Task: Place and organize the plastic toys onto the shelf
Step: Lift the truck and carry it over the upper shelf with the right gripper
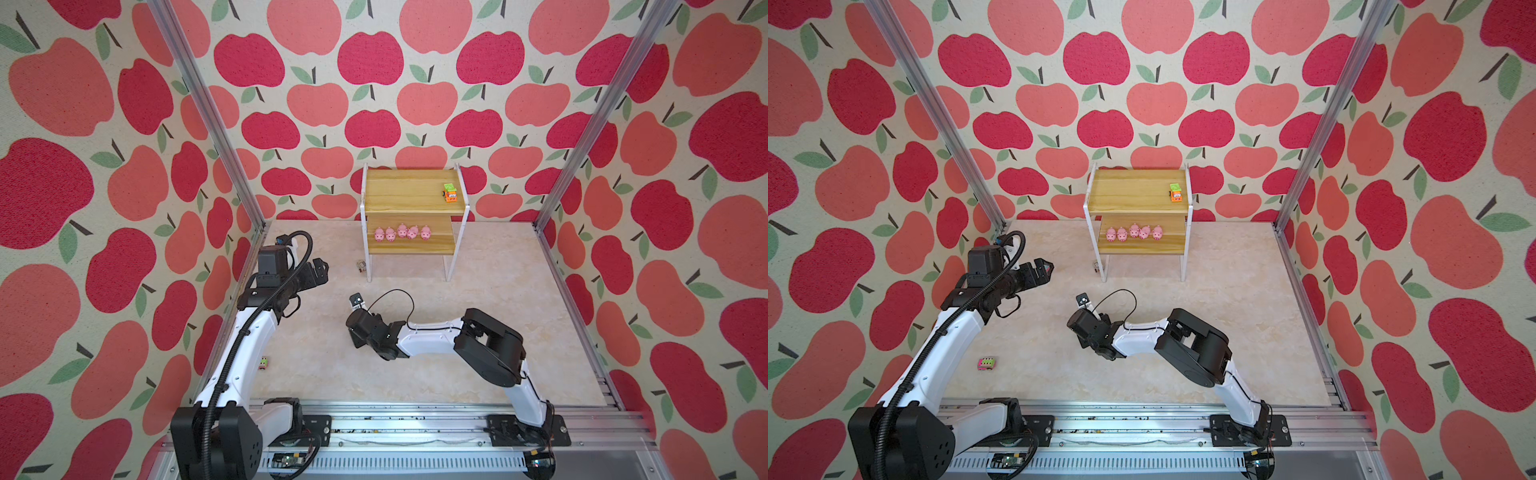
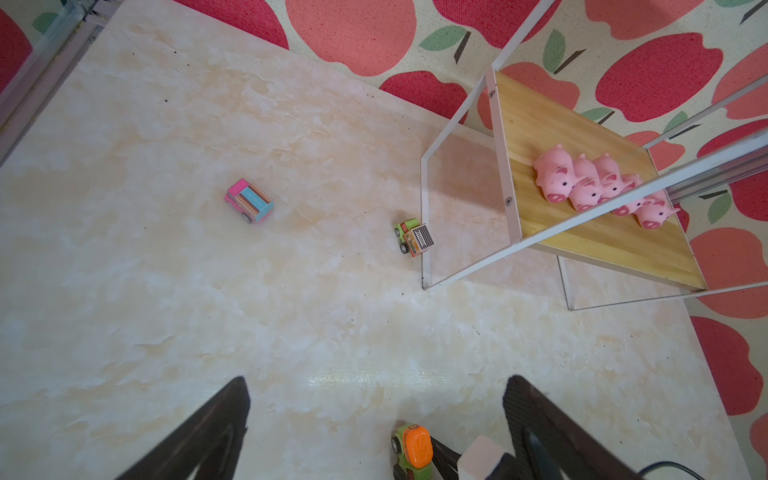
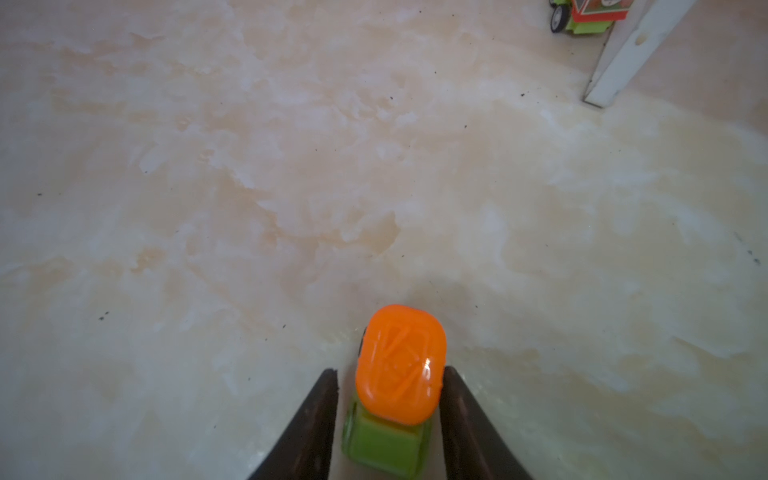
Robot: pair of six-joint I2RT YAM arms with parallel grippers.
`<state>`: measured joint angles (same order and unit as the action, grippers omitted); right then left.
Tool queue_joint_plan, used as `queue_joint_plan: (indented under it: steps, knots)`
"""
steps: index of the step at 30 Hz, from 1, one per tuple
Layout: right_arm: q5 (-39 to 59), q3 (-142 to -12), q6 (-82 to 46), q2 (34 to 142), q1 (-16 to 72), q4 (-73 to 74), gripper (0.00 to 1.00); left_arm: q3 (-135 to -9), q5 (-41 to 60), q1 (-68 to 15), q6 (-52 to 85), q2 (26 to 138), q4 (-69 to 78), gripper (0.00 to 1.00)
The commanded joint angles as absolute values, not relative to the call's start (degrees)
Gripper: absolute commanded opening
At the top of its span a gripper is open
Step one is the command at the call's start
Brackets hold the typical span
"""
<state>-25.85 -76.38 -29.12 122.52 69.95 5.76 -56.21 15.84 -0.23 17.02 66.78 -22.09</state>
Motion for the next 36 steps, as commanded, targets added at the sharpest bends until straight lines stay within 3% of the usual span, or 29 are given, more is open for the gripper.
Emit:
queue_joint_plan:
  steps: [1, 7, 14, 22, 31, 36]
  knots:
    - [-25.66, -77.41, -30.07, 122.96, 69.52, 4.46, 0.32, -57.11, 15.75, -0.36, 16.81, 66.13, -22.73, 0.98]
    - [-26.19, -74.05, -26.20, 115.51, 69.51, 5.29, 0.21, -57.05, 15.77, -0.04, 16.79, 66.09, -22.59, 0.98]
    - [-25.75, -71.73, -21.60, 99.10, 67.44, -1.83, 0.17, -56.91, 16.11, -0.09, 17.03, 65.74, -22.46, 0.97]
    - [-31.44, -84.80, -12.96, 85.05, 62.62, -22.58, 0.17, -58.16, 13.21, -4.30, 17.94, 64.34, -22.86, 0.96]
    - [-33.14, -104.77, -8.18, 89.92, 52.21, -28.64, 0.18, -70.97, 6.13, -18.44, 9.37, 69.22, -31.79, 0.96]
    - [-32.15, -113.57, -8.32, 96.99, 47.16, -31.46, 0.18, -71.55, 9.27, -22.28, 4.94, 72.35, -31.38, 0.97]
